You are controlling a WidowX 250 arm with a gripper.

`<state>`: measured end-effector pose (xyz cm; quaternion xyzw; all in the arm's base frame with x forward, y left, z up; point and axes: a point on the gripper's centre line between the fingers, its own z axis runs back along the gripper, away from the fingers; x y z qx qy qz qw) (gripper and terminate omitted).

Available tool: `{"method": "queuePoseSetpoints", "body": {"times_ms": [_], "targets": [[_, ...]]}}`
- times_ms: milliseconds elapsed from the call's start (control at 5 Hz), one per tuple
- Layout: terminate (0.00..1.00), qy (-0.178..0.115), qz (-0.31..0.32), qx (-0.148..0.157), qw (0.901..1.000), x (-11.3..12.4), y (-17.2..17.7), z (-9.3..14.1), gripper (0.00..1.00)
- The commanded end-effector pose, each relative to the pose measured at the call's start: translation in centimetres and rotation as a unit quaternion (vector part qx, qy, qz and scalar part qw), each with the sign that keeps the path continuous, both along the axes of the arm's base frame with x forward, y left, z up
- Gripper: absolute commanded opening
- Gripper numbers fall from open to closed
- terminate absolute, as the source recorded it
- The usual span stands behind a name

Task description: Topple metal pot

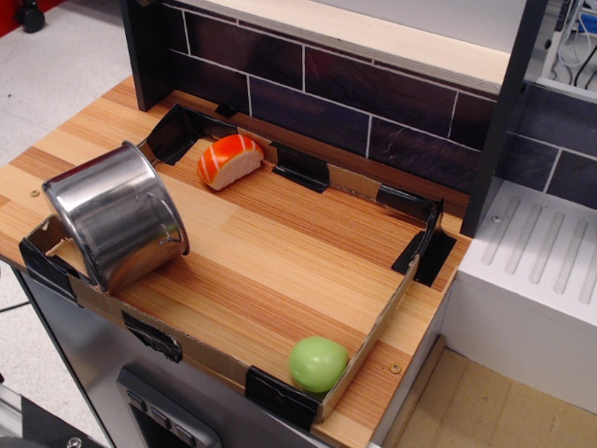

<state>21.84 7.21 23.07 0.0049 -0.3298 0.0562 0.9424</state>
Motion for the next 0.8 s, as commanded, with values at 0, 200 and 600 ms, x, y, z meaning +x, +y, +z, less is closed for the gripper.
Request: {"method": "queuePoseSetpoints", "body": {"times_ms": [0, 200, 600], "targets": [[0.00, -0.017, -0.001, 0.011, 0.9998, 0.20, 0.55, 1.37, 1.00], [0.00, -0.017, -0.001, 0.011, 0.9998, 0.20, 0.55, 1.37, 1.00], [1.00, -0.017, -0.001, 0.011, 0.9998, 0.20, 0.55, 1.37, 1.00]]}}
